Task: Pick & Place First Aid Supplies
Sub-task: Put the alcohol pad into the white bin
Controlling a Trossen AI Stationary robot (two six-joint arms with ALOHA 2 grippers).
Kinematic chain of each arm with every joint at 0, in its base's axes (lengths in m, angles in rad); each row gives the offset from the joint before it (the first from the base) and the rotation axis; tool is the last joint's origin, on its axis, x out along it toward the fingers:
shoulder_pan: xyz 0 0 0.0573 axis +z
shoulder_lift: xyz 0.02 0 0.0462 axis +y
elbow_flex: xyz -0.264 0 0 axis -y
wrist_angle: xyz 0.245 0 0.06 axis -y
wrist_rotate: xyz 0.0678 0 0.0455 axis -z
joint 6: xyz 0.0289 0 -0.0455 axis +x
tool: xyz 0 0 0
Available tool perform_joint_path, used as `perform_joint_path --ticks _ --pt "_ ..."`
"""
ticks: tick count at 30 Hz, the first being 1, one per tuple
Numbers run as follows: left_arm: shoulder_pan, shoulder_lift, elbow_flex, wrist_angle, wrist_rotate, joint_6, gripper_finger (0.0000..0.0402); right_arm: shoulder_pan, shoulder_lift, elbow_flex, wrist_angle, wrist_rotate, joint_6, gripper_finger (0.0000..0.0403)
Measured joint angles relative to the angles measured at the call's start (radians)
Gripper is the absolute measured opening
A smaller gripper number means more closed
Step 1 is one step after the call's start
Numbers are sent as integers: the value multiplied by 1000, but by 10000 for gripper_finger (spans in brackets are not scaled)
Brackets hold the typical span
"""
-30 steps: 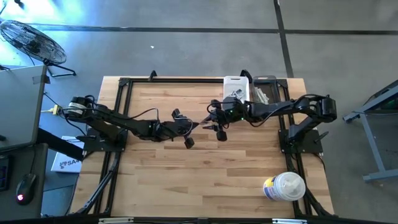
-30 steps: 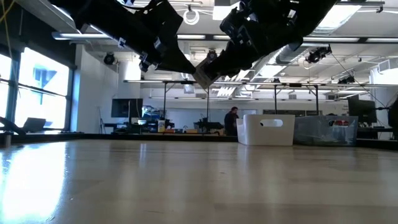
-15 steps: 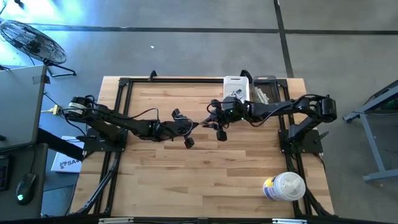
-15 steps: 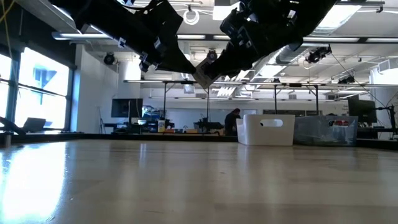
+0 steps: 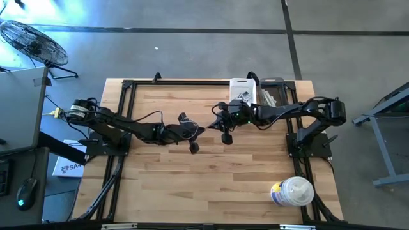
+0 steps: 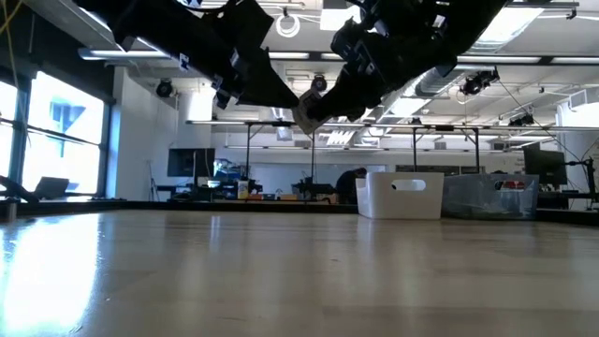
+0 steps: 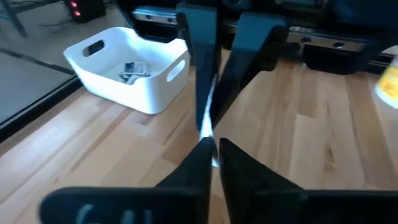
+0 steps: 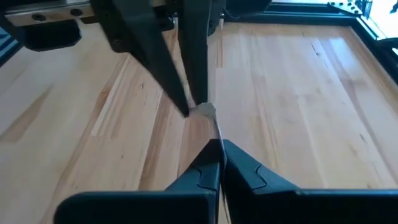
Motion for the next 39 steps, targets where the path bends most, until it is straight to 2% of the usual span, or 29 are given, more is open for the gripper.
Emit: perform_joint_path --ticks 4,7,13,19,22,25,31,39 --pt "0 -18 0 -27 13 1 78 0 -11 0 -13 1 41 2" --pt "0 -71 0 -105 13 16 127 -13 -55 20 -102 16 64 1" --pt "-14 -149 0 -261 9 -19 198 -74 -214 46 -360 231 128 1" --pt "-27 -149 0 -320 5 -44 215 -236 -311 15 -581 420 330 1" --pt "-27 -149 0 -317 4 -45 216 -301 -305 -19 -591 391 441 1" --pt "-27 -149 0 -314 4 -45 216 -330 -296 -46 -576 355 468 1" --pt "-27 -149 0 -312 4 -45 216 -357 -281 -58 -565 361 536 0" --pt "-26 -149 0 -305 -36 -45 216 -375 -141 -18 -544 207 520 0"
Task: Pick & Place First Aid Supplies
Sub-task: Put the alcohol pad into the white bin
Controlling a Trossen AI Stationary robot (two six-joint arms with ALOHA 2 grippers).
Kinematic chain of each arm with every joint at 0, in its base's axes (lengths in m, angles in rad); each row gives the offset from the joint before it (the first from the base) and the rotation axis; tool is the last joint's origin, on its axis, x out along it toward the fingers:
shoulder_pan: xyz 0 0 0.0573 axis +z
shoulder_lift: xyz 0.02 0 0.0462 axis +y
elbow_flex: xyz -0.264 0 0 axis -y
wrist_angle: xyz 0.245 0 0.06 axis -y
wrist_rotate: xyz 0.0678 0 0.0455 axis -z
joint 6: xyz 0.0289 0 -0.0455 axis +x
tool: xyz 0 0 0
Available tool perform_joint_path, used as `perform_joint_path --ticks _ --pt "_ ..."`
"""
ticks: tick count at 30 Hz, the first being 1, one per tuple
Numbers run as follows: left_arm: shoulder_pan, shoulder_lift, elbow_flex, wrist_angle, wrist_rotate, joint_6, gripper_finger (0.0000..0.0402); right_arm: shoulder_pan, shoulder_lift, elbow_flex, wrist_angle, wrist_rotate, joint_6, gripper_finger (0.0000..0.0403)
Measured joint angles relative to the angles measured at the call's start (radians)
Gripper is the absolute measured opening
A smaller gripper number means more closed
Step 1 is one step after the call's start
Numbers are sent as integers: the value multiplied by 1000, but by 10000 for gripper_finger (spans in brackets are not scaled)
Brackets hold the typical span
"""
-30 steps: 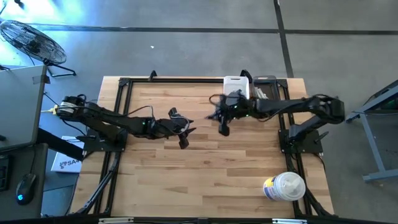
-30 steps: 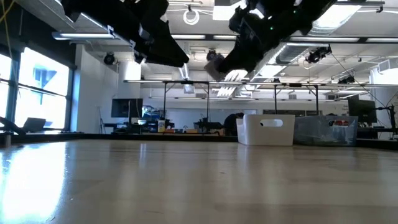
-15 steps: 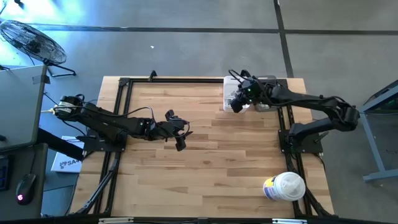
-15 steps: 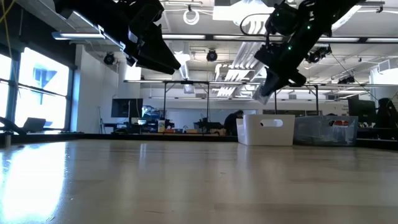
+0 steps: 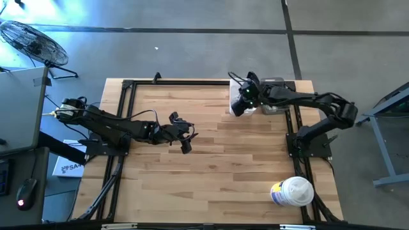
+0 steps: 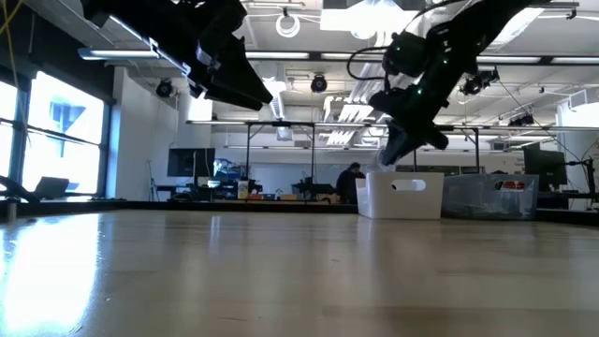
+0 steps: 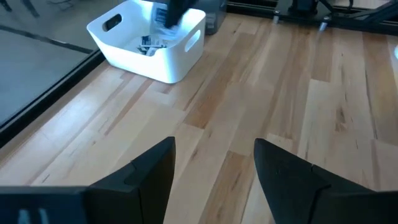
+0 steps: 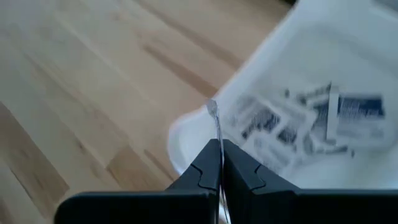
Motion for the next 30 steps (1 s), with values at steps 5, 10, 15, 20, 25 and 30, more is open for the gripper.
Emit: perform_joint_path --ticks 5,10,15,20,25,30 --pt "0 0 0 -1 -2 0 216 -6 21 99 -44 10 -55 0" --pt "0 0 0 -6 -2 0 216 -43 22 156 -162 52 -91 0" --pt "0 0 0 -5 -3 0 216 -70 22 153 -186 19 -79 0" --pt "0 0 0 1 -6 0 216 -57 82 161 -209 18 -71 0" --pt "0 0 0 3 -8 0 216 -69 201 214 -242 4 -117 0" --pt "0 0 0 3 -8 0 216 -83 305 310 -263 5 -174 0"
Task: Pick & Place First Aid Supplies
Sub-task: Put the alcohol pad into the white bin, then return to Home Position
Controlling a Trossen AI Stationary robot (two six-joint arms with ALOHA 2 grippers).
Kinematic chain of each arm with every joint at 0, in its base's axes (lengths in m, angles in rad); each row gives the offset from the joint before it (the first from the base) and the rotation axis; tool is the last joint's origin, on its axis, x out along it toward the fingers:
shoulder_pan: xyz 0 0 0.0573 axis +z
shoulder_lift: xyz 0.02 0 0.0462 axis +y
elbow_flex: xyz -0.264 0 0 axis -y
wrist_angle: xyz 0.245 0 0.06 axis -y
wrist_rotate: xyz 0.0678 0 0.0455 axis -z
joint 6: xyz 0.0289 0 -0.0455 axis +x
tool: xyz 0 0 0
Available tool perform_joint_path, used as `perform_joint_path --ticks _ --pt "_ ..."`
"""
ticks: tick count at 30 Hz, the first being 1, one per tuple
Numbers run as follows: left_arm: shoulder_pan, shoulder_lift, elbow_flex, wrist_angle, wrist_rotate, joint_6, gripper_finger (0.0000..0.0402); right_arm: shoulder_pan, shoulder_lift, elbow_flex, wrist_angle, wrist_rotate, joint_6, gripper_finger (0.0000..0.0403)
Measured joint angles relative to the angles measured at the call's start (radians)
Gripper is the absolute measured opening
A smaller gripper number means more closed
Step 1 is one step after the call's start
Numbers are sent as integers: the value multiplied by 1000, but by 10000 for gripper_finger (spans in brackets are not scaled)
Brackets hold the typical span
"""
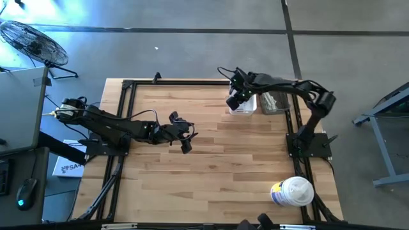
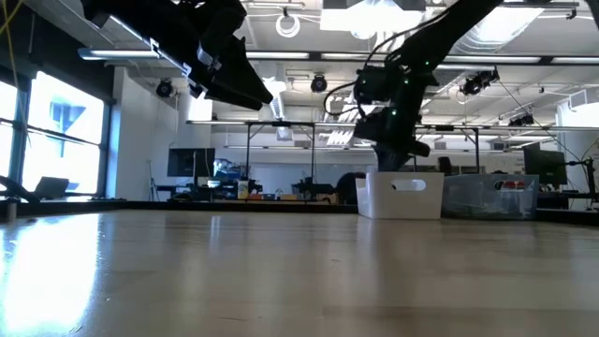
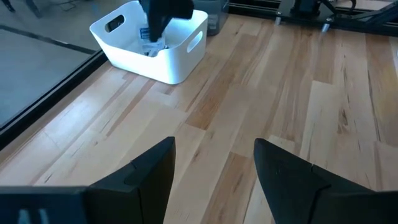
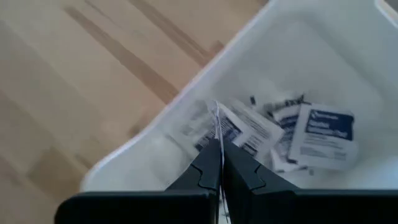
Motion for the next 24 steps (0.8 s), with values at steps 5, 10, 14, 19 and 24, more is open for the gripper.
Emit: perform_joint_path --ticks 5,10,14,19,24 --pt "0 0 0 -2 0 0 216 -3 66 47 -71 57 -30 1" --pt "0 0 0 -2 2 -4 216 -3 78 44 -70 70 -48 12" --pt "0 0 0 -3 4 -8 216 -2 78 47 -67 108 -77 31" --pt "0 0 0 -3 5 -9 216 -3 78 47 -67 191 -81 67" --pt "0 0 0 -3 2 -12 216 -3 60 47 -83 355 -87 94"
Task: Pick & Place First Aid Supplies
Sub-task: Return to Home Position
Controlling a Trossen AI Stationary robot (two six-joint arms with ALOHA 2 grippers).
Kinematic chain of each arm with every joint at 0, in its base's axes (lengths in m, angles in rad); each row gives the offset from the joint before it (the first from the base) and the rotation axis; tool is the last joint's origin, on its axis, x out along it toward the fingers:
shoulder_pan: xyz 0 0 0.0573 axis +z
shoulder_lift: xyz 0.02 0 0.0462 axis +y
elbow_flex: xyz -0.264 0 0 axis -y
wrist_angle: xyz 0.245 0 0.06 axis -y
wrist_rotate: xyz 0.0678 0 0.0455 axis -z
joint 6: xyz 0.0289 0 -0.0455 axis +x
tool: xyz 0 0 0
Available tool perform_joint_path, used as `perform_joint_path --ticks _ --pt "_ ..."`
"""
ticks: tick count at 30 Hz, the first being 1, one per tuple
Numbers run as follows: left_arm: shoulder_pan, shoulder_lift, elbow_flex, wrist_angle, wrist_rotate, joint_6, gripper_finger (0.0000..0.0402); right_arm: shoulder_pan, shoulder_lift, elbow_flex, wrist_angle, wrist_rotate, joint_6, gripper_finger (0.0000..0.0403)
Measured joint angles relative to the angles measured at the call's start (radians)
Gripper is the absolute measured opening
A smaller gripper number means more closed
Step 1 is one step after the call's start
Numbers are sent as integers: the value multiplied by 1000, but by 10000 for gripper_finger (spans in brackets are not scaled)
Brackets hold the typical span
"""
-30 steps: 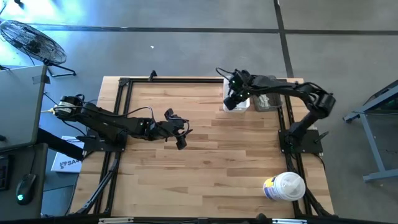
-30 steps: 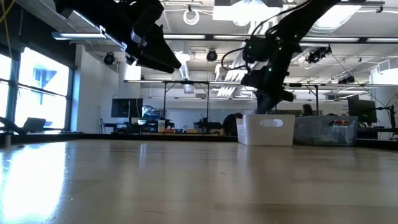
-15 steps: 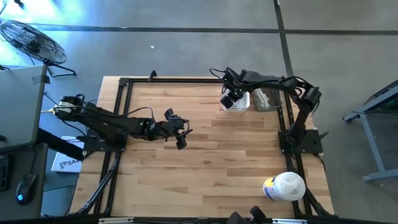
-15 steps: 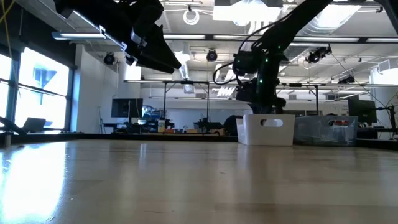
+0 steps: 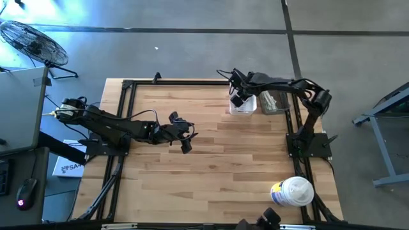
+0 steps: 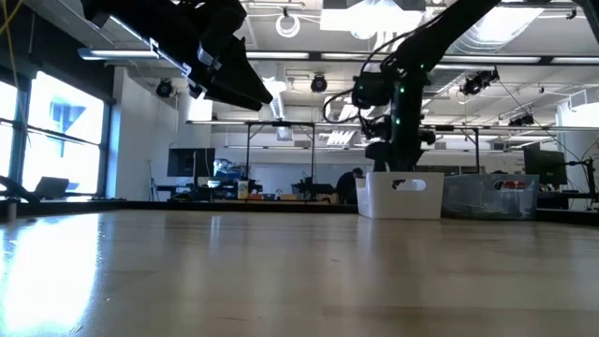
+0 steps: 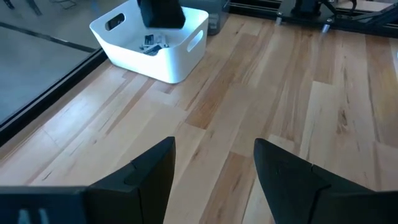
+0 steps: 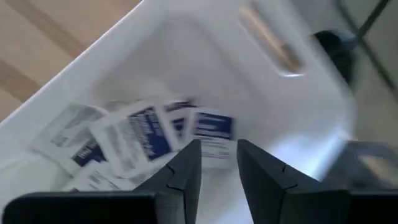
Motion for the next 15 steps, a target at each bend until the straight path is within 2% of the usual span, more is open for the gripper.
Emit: perform_joint_path --ticks 4,8,11,15 --pt "0 0 0 -6 20 1 216 21 -89 0 -34 18 -19 102" --pt "0 0 0 -9 77 24 216 67 -200 -33 -1 -109 -83 99" --pt "0 0 0 -3 75 28 216 119 -282 -121 114 -195 -122 88" --pt "0 0 0 13 73 31 216 201 -380 -318 353 -363 -158 71"
